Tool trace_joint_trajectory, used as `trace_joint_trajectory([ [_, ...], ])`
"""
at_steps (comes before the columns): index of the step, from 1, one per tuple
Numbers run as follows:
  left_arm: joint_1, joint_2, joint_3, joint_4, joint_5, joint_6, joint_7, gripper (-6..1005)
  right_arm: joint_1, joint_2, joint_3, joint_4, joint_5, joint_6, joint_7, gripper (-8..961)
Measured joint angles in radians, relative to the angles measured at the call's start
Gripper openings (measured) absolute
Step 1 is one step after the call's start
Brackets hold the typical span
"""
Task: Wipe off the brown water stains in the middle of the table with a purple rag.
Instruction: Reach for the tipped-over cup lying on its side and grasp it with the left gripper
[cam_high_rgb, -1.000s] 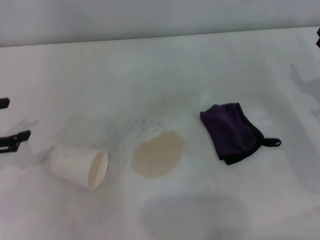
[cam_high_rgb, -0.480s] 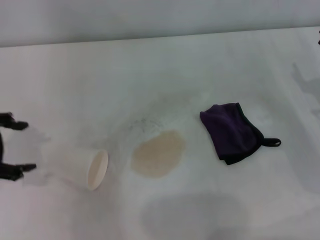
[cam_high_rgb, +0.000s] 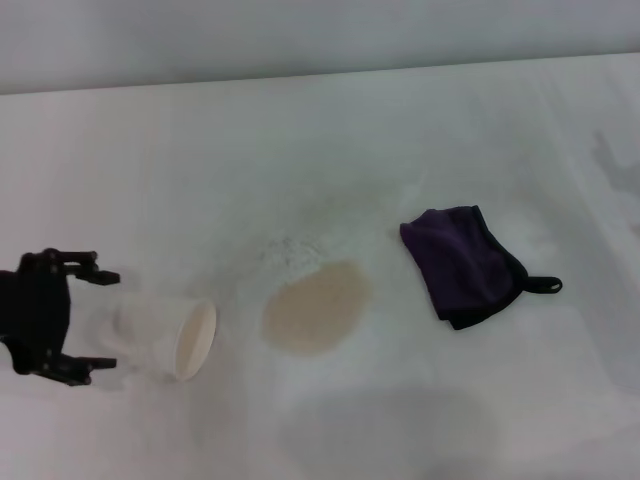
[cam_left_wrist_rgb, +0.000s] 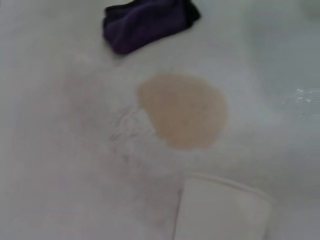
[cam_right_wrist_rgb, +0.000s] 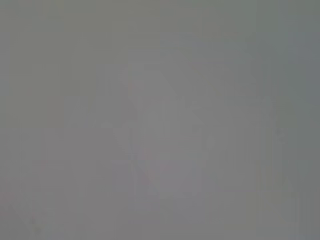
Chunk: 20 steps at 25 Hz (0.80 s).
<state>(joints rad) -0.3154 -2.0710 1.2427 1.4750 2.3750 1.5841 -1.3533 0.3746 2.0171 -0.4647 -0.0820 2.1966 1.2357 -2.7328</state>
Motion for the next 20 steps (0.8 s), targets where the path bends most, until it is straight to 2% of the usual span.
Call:
trace_joint_trajectory([
  [6,-0.008,0.002,0.083,-0.028,0.017,-0.086,0.003,876,-0.024,-0.002,0.000,-0.007,0.000,0.020,0.005,871],
  [10,-0.022,0.000,0.089,-0.058,0.021,-0.101,0.005,876,-0.035,-0.003,0.000,-0.005,0.000,0.027,0.004,871],
  [20,-0.067,-0.004,0.103,-0.223,-0.010,-0.212,0.062,877,-0.050,-0.006,0.000,-0.007,0.000,0.039,0.010,871],
])
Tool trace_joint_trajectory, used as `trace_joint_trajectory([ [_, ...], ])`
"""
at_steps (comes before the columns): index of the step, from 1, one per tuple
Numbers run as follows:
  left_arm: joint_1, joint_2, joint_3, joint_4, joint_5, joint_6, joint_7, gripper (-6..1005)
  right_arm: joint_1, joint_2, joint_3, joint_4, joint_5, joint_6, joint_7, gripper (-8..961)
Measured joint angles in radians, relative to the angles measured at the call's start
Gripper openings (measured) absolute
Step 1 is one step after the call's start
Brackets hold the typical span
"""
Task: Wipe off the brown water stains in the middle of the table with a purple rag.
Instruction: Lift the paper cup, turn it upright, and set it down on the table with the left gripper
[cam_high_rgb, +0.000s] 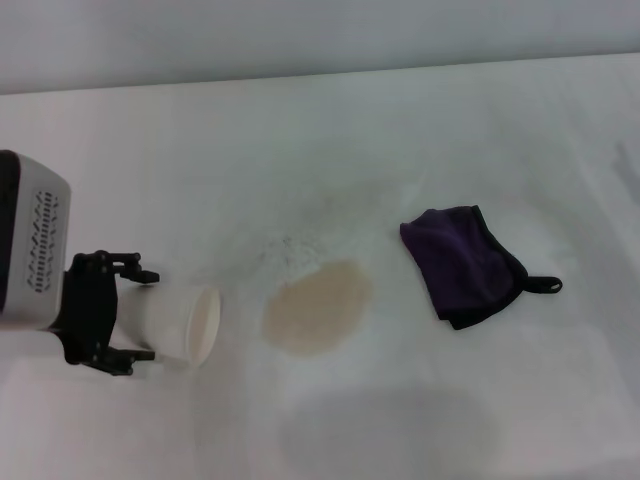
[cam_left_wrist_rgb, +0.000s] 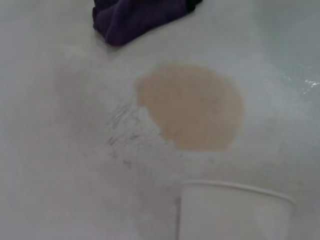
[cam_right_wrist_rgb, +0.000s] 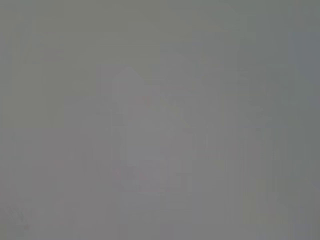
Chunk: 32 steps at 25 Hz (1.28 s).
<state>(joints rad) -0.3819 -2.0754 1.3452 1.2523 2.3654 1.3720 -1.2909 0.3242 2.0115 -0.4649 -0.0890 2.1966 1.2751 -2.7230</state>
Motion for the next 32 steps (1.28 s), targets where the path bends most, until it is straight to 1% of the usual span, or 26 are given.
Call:
trace_joint_trajectory([
  [7,-0.033,-0.002,0.001,-0.093,-0.033,-0.032,0.023,844,-0.001,-0.001,0.000,0.000,0.000,0.001,0.001,871],
  [13,-0.035,-0.003,0.004,-0.106,-0.067,-0.038,0.030,805,-0.001,-0.001,0.000,0.000,-0.002,0.001,0.002,870],
  [18,-0.018,-0.002,0.001,-0.104,-0.124,-0.043,0.048,774,0.000,-0.001,-0.005,-0.001,-0.004,0.001,0.002,870],
  [23,0.015,0.000,-0.050,-0.107,-0.270,-0.060,0.105,746,0.003,-0.001,-0.011,-0.001,-0.008,0.001,-0.001,871],
  [26,0.026,-0.001,-0.086,-0.135,-0.375,-0.065,0.142,729,0.007,-0.001,-0.013,-0.002,-0.009,0.001,-0.005,871],
  [32,0.011,0.002,-0.151,-0.314,-0.650,-0.069,0.250,689,0.013,0.000,-0.022,-0.015,-0.011,0.001,-0.007,870],
])
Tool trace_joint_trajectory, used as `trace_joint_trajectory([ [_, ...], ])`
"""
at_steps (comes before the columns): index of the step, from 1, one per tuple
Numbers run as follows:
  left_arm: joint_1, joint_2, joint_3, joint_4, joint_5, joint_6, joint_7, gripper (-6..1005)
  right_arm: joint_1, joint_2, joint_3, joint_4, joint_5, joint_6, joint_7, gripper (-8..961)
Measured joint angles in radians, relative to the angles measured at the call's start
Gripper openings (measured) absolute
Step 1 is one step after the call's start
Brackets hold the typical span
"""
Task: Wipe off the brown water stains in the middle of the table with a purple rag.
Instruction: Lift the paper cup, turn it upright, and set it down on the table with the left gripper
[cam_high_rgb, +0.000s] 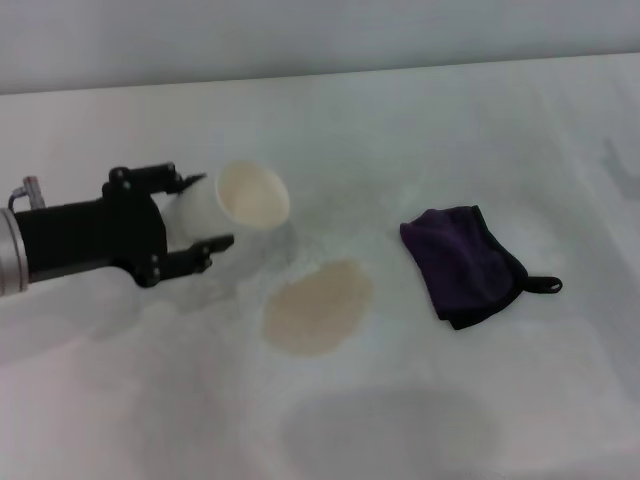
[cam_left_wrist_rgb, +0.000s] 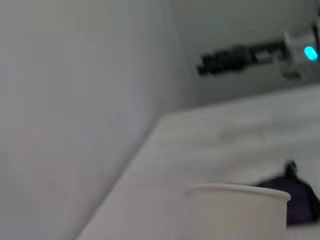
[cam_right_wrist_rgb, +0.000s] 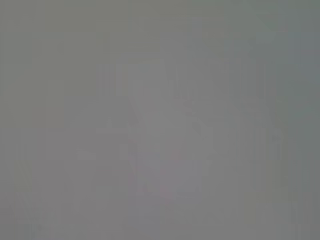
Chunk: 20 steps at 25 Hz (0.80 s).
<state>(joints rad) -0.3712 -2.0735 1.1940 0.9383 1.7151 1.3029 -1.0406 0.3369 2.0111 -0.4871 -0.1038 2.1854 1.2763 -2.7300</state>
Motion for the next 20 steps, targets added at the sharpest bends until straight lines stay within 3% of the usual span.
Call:
trace_joint_trajectory([
  [14,-0.007,-0.007,-0.008,-0.475,-0.531,0.003,0.294,641,0.015,0.000,-0.040,-0.037,-0.001,-0.009,-0.012,870],
  [20,-0.002,-0.007,-0.012,-0.635,-0.670,-0.002,0.382,641,0.007,0.000,-0.044,-0.040,-0.001,-0.009,-0.014,871],
])
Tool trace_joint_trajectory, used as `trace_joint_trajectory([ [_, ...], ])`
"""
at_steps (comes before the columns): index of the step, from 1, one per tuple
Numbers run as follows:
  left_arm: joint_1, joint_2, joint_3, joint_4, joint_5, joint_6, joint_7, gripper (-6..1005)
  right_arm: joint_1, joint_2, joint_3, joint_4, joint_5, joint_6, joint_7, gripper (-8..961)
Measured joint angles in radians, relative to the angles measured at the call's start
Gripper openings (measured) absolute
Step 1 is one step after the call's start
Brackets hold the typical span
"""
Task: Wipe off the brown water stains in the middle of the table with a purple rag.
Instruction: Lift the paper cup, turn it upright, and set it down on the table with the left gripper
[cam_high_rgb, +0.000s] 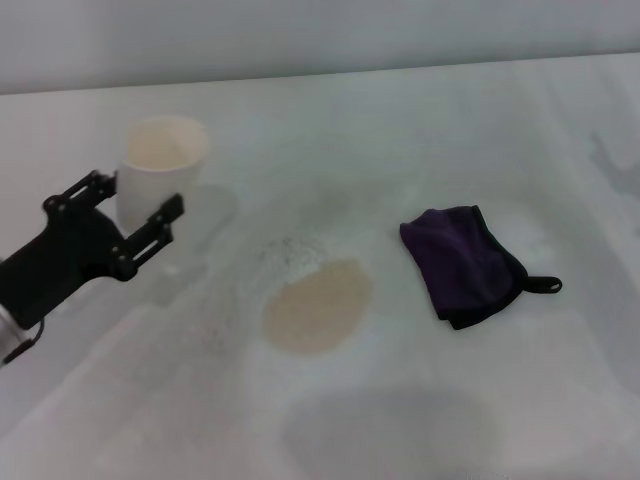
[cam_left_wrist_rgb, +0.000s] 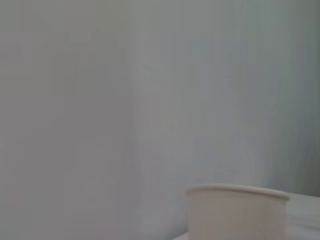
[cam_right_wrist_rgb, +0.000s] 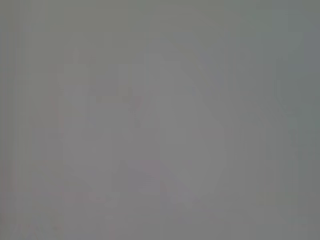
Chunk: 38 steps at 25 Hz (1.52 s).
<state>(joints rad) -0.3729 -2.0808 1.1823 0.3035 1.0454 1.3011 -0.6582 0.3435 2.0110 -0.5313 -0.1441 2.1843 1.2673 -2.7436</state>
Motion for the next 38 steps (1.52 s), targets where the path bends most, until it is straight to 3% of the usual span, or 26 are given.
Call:
trace_joint_trajectory([
  [4,0.011,-0.001,0.002,-0.070,-0.081,0.001,0.035,642,-0.003,0.000,0.000,0.000,0.000,0.000,-0.011,871],
  [13,-0.014,-0.001,0.012,-0.152,-0.079,-0.049,0.045,635,-0.006,0.000,-0.001,0.001,0.000,0.007,-0.013,870],
  [30,-0.019,-0.007,0.105,-0.215,-0.079,-0.098,0.052,619,-0.001,0.000,-0.001,0.002,0.000,0.017,-0.003,870],
  [38,0.027,-0.008,0.112,-0.219,-0.082,-0.096,0.097,614,0.004,0.000,-0.001,0.004,0.000,0.023,-0.001,871],
])
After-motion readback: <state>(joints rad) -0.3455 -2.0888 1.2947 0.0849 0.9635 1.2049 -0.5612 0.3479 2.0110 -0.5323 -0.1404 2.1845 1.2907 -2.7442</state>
